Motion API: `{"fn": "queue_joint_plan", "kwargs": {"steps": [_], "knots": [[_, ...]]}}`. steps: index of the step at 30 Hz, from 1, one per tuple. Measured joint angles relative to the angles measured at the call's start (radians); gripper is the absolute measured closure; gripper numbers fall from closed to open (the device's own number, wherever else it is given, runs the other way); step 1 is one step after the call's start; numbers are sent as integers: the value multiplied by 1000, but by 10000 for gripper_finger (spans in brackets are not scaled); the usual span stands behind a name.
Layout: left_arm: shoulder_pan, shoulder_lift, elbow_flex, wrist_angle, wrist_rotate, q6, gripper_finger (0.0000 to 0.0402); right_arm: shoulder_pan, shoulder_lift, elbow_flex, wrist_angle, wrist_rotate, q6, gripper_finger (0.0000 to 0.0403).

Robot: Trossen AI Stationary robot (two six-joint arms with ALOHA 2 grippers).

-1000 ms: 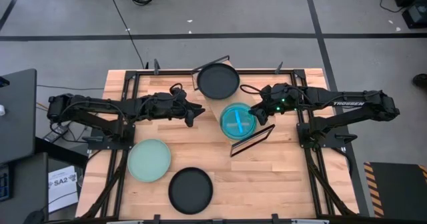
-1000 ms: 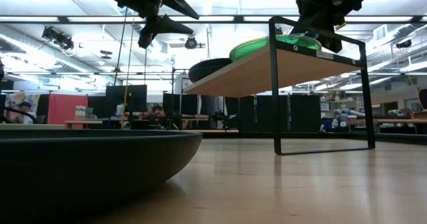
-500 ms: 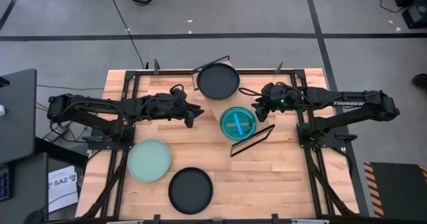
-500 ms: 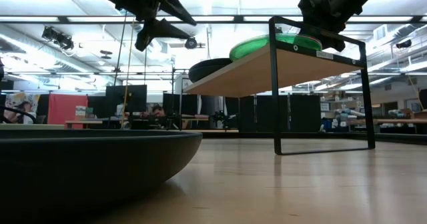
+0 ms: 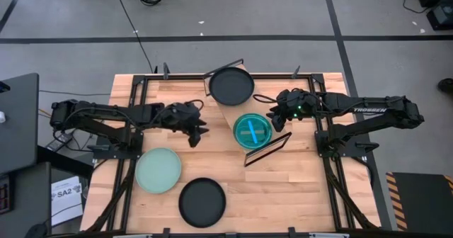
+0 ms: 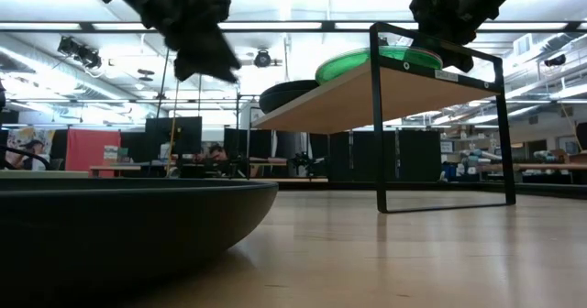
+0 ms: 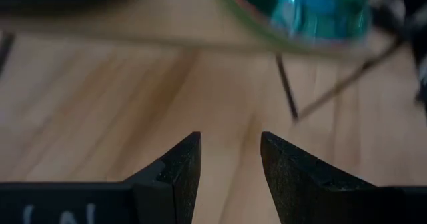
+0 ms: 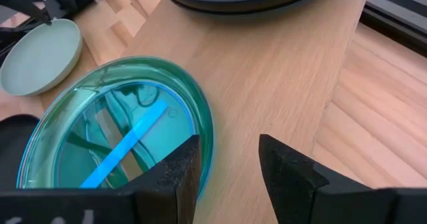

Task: Place and stack plates onto a shelf
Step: Stack the light gray plate on the top of the black plate on the shelf

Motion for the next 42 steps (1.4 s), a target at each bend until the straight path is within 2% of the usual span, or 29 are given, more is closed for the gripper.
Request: {"fn": "queue_joint_plan", "kwargs": {"steps": [4,13,22,30,42], "knots": [[0,0,0,-142,41,65,239,0,0,0,0,0,0,245],[0,0,0,-507,43,143,239,0,0,0,0,-2,0,245],[-7,0,0,-786,43,192,239,0,0,0,0,-2,0,246],[-67,0,0,-822,43,270,239,2,0,0,-48,-3,0,246],[-170,0,0,-823,43,265,239,49,0,0,-85,6,-16,245]]}}
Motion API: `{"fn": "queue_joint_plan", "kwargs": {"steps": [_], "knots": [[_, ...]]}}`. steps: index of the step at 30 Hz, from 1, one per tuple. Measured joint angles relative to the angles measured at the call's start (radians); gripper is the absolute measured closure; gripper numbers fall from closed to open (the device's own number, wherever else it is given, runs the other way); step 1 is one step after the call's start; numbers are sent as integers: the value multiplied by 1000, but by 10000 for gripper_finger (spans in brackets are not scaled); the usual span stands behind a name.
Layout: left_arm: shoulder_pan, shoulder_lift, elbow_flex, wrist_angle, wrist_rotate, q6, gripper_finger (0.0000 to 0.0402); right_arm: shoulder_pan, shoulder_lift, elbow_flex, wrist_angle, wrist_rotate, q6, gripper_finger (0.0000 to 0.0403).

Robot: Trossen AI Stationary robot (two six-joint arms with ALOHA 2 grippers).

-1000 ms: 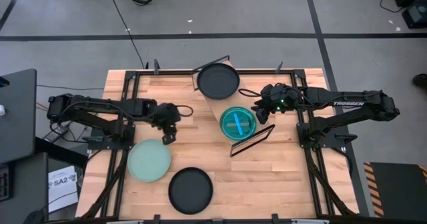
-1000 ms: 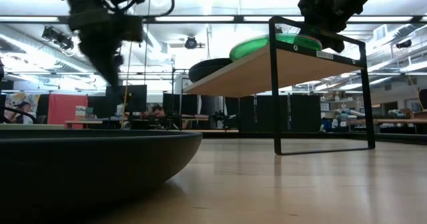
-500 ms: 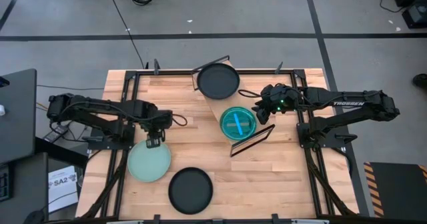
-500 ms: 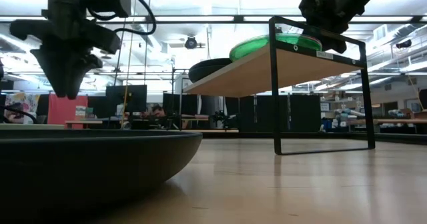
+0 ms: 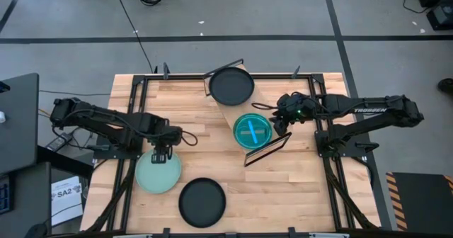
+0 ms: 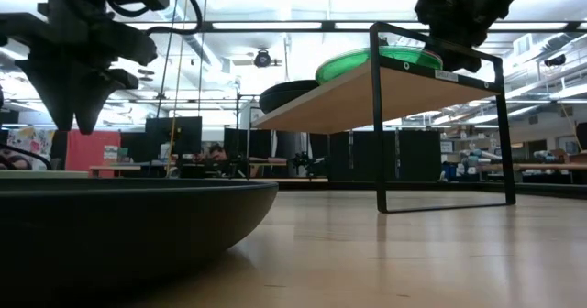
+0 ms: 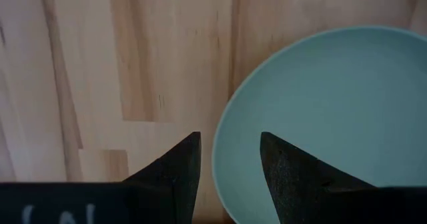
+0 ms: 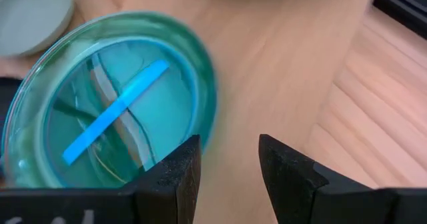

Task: Place and stack plates onto a shelf
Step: Stack the light gray plate on the top of the black plate on the shelf

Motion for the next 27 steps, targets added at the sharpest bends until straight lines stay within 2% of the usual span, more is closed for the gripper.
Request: {"fn": "queue_joint_plan", "kwargs": {"steps": [8,14,20,27], "knots": [[-4,17,-2,2,-9,0,239,105,-48,0,0,13,-62,245],[-4,48,-79,73,-19,-2,239,201,-112,0,-4,111,-92,245],[1,79,-75,71,-38,-6,239,268,-152,-1,-4,172,-115,246],[1,138,-75,70,-38,-8,239,329,-209,-101,46,245,-106,245]]}}
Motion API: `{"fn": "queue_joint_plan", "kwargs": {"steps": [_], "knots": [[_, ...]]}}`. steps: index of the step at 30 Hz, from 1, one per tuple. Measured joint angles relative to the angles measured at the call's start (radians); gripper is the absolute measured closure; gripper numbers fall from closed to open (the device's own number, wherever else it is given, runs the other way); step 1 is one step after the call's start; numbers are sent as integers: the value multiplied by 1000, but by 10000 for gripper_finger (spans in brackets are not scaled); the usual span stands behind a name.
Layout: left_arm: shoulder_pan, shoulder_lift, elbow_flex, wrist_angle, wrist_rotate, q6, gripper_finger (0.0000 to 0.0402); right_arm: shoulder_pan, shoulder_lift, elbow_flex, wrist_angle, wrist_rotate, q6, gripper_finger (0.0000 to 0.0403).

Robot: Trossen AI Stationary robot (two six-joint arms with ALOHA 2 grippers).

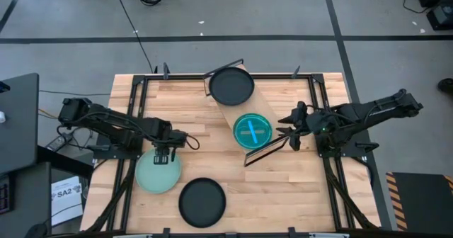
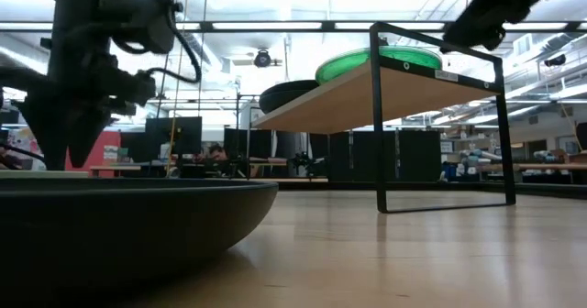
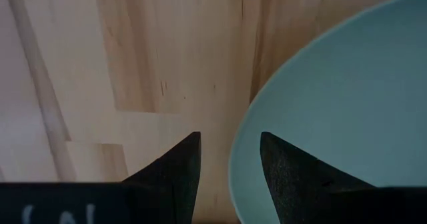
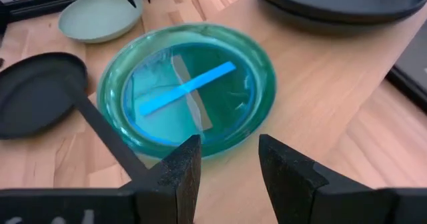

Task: Place and stack plates onto a shelf
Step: Stack the light gray plate on the top of the black plate on the shelf

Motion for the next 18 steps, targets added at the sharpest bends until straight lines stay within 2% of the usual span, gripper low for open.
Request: {"fn": "queue_joint_plan", "kwargs": {"steps": [9,13,18], "knots": [[0,125,0,1,25,6,239,21,-88,-161,162,-15,26,245],[0,163,0,2,29,8,245,23,-116,-190,171,-17,29,245],[0,186,0,1,31,12,271,23,-131,-195,181,-20,29,244]]}}
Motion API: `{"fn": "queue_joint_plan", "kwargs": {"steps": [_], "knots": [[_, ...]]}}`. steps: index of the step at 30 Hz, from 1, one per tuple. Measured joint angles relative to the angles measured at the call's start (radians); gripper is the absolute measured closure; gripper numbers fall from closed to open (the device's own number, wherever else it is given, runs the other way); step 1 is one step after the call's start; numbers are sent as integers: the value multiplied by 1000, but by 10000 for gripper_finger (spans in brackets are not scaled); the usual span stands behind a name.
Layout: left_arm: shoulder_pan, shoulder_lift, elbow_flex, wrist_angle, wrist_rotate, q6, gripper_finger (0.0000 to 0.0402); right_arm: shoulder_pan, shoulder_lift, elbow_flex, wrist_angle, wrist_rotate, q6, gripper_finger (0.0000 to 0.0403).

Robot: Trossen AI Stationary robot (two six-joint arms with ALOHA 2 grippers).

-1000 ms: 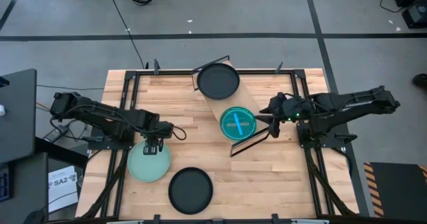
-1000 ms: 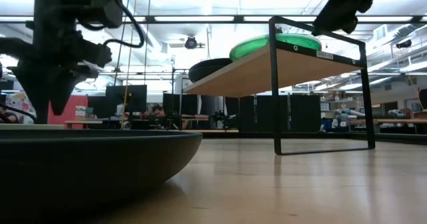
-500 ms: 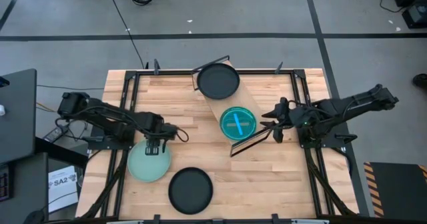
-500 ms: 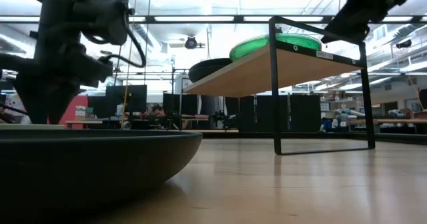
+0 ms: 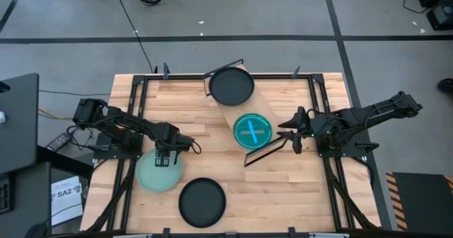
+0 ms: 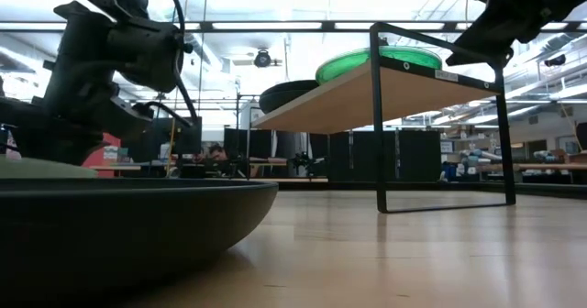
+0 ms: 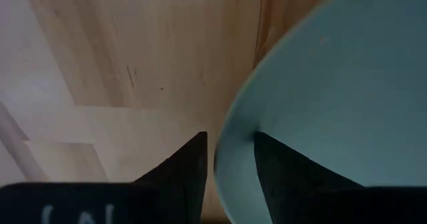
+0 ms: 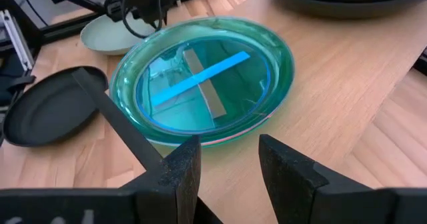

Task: Place and stack plates onto a shelf
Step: Stack the light gray plate on the top of the black plate on the shelf

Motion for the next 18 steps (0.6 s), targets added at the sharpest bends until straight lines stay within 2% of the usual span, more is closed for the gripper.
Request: {"fn": "queue_joint_plan", "kwargs": {"steps": [11,18], "knots": [[0,-3,2,-4,0,0,342,0,-2,0,14,-21,-1,245],[0,-5,21,-38,4,-1,367,0,-2,0,14,-21,0,245]]}}
